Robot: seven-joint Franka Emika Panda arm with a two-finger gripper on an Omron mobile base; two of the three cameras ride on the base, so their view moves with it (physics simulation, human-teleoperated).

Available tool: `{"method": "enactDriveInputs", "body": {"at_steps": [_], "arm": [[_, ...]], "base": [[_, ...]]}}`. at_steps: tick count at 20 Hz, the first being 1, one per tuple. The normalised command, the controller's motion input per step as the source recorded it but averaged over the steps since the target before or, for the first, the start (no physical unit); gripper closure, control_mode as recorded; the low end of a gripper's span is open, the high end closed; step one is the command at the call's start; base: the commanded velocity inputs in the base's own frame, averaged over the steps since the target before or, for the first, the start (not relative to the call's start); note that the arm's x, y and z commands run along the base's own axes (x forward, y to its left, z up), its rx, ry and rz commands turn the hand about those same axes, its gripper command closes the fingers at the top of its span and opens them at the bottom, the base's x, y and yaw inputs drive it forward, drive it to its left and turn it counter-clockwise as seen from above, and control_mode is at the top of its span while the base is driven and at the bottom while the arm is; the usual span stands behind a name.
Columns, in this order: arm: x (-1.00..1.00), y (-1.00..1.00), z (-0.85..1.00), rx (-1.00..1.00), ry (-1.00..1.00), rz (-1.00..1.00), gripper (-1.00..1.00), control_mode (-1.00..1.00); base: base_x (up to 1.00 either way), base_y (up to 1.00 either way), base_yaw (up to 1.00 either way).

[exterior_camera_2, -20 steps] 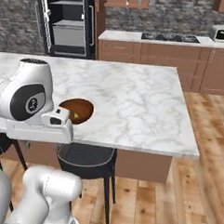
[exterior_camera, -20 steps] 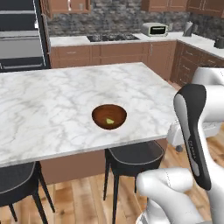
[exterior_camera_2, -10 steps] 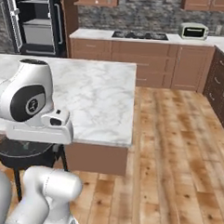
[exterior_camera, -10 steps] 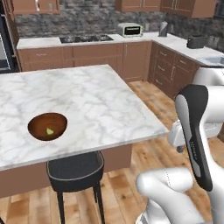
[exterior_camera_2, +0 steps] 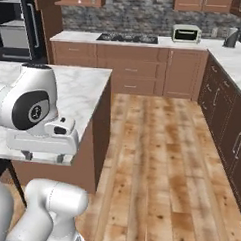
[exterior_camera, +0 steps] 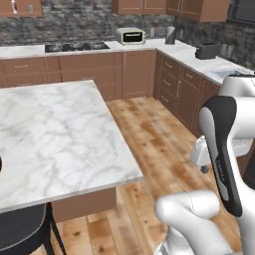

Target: There is a bowl on the dining counter. Grab a lemon wedge from the fridge and place it in the bowl. Then get the liquor bottle and glass cup from the cabinet and place them next to the bowl.

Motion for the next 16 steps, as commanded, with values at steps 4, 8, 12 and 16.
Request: {"method": "enactDriveInputs", "body": {"at_steps": [4,8,12,16], "arm": [[0.0,0.0,0.0,0.0,0.0,0.0,-1.0,1.0],[0.0,0.0,0.0,0.0,0.0,0.0,-1.0,1.0],[0.0,0.0,0.0,0.0,0.0,0.0,-1.0,1.0],[0.0,0.0,0.0,0.0,0.0,0.0,-1.0,1.0]], "base": [[0.36,-1.0,0.0],[0.52,-1.0,0.0],[0.92,-0.8,0.03],[1.0,-0.25,0.05]]}}
